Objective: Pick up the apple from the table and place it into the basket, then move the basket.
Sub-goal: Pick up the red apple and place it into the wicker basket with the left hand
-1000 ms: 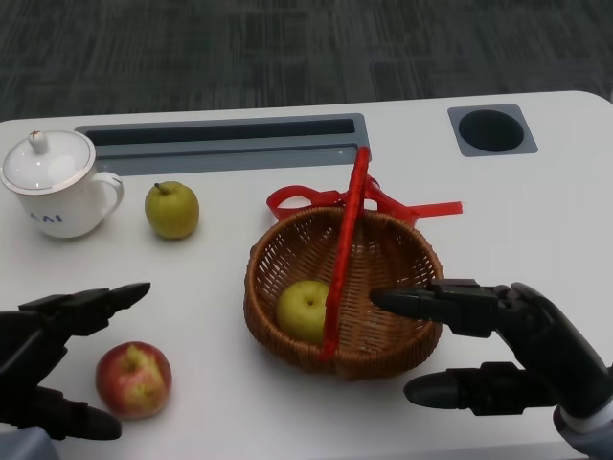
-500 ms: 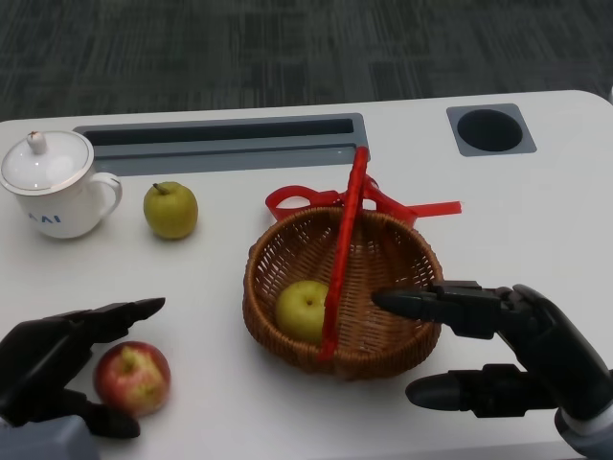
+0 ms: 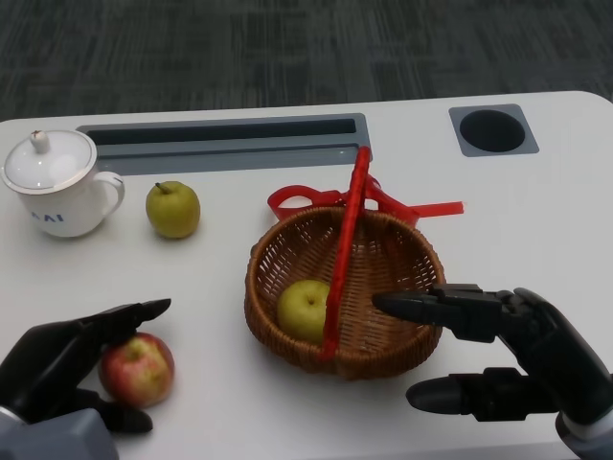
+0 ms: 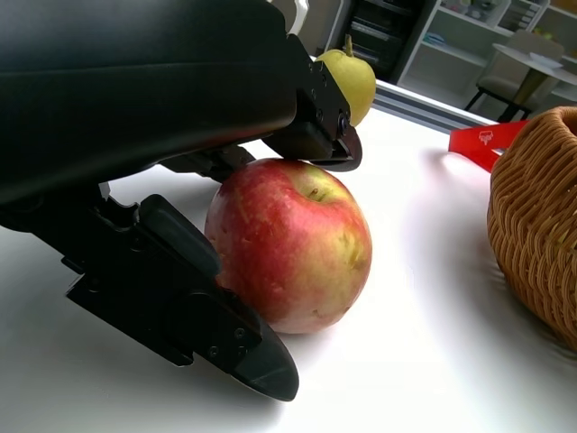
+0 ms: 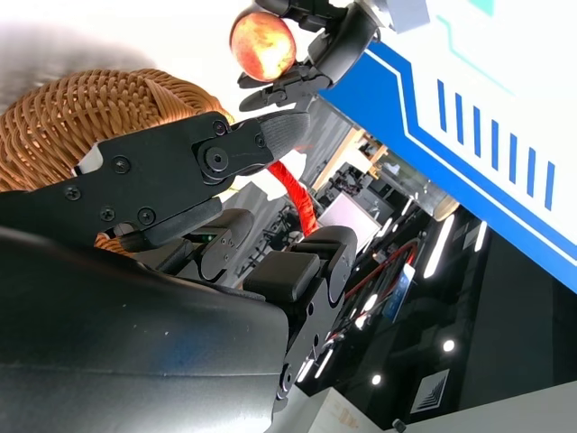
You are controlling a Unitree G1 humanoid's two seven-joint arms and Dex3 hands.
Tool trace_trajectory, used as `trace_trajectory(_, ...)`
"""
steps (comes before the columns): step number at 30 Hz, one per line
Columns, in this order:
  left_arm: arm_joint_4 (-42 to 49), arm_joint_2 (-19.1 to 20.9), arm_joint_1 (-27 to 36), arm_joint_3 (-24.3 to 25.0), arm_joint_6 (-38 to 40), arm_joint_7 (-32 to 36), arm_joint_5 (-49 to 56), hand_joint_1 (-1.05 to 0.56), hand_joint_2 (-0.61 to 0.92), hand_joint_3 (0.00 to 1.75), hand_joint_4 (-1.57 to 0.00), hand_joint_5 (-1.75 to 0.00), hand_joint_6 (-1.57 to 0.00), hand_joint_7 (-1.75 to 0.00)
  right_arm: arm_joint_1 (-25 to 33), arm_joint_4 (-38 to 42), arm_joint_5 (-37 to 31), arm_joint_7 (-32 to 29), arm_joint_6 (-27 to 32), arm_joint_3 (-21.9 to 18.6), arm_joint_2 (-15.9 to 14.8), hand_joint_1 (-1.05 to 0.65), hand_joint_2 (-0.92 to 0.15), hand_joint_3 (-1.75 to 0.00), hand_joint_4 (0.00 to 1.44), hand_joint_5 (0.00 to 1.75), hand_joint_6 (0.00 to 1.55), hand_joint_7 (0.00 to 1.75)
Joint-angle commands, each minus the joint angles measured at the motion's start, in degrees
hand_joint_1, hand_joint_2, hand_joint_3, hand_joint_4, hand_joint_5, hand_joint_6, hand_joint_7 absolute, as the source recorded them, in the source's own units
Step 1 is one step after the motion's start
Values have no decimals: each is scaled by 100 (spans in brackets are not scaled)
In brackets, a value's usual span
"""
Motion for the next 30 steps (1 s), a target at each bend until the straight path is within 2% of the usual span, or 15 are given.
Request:
trace_trajectory(1,251,-2,-80,-79,-129,220,-20,-53,66,0,-75,-5,-69,-5,33,-69,50,-21,-2,-41,-61,-45,-90,0,78,0,70,0)
trace_trajectory(5,472,-127,-125,30,-444,34,-425,-22,72,1,-112,-9,-101,-7,38,-92,39,-20,32,-46,-70,-45,-90,0,78,0,70,0)
trace_trajectory(7,513,-143,-139,40,-513,-64,-561,-12,77,2,-123,-10,-112,-7,40,-103,50,-17,51,-43,-67,-46,-91,0,78,0,70,0)
trace_trajectory(19,116,-110,11,230,-932,-27,-989,-11,79,0,-124,-4,-113,-2,25,-75,27,-37,43,-54,-44,-46,-92,0,79,0,71,0)
trace_trajectory(30,-775,-270,217,718,-1753,-65,-1398,-11,78,0,-126,-3,-115,-1,-24,8,-3,-46,-8,-63,-29,-46,-92,-1,79,0,71,0)
